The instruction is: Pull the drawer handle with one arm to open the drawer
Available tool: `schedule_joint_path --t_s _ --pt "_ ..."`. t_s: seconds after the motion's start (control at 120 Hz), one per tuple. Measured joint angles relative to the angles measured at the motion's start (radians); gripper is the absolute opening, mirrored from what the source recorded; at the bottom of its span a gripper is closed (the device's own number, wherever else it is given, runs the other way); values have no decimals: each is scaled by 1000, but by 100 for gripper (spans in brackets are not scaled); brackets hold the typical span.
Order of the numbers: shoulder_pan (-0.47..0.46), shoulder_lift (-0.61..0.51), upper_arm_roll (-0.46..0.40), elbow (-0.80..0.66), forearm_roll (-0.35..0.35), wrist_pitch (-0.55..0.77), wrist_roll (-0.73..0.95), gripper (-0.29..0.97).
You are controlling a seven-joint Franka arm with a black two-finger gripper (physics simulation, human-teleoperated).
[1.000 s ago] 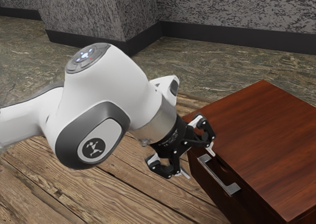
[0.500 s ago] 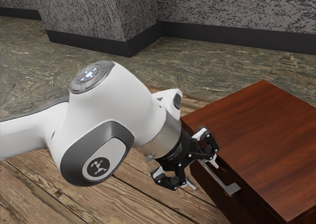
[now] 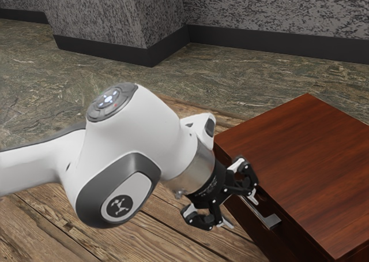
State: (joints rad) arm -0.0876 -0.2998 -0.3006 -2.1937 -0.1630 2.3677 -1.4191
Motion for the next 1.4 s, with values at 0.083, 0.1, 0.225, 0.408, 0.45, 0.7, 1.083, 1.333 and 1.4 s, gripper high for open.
schedule_joint_path --t_s 0.083,0.1,0.225,0.408,0.45,0.7,1.083,1.333,1.4 --pt "0 -1 0 -6 -2 3 -2 35" --pt "0 -1 0 -7 -2 4 -2 35" --pt "0 -5 0 -14 -3 5 -4 31" --pt "0 -13 0 -15 -4 -3 -6 22" --pt "0 -18 0 -14 -4 -8 -7 20" --pt "0 -34 5 -14 -4 -44 -10 2" --pt "0 -81 8 -46 -5 -84 -13 -9" --pt "1 -144 9 -101 -17 -100 -15 -10" --pt "1 -153 10 -110 -22 -103 -16 -10"
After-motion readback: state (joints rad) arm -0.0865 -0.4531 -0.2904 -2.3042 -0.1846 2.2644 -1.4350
